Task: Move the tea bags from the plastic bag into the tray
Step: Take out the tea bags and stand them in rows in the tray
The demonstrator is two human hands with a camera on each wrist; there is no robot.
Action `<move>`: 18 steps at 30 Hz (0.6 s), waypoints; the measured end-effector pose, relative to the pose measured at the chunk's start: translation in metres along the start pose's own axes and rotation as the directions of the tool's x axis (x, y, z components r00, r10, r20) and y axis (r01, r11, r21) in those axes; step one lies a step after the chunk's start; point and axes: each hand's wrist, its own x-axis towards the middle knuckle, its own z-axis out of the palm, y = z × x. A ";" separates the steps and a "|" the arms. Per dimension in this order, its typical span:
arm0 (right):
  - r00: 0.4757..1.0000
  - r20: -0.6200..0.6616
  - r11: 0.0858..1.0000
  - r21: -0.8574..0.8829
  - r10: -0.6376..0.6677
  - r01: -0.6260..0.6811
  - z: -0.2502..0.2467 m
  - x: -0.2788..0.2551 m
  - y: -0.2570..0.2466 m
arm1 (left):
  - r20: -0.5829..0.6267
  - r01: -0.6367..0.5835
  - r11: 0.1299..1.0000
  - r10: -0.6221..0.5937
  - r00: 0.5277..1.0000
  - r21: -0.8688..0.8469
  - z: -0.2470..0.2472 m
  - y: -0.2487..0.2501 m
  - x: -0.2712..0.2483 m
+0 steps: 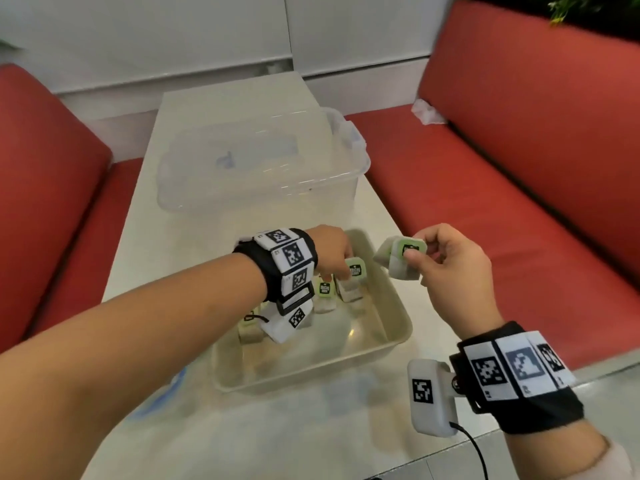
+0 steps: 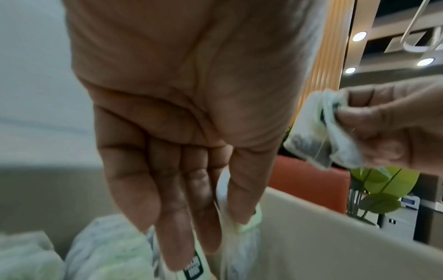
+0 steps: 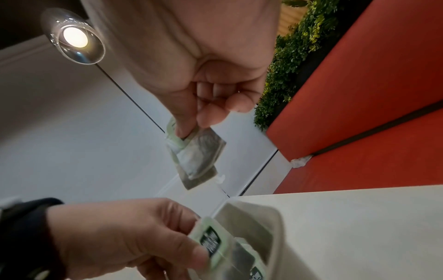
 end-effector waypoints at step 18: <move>0.998 0.055 0.998 0.053 0.021 -0.024 -0.001 0.016 0.016 | 0.058 0.110 0.948 -0.133 0.989 0.300 0.013 0.011 0.037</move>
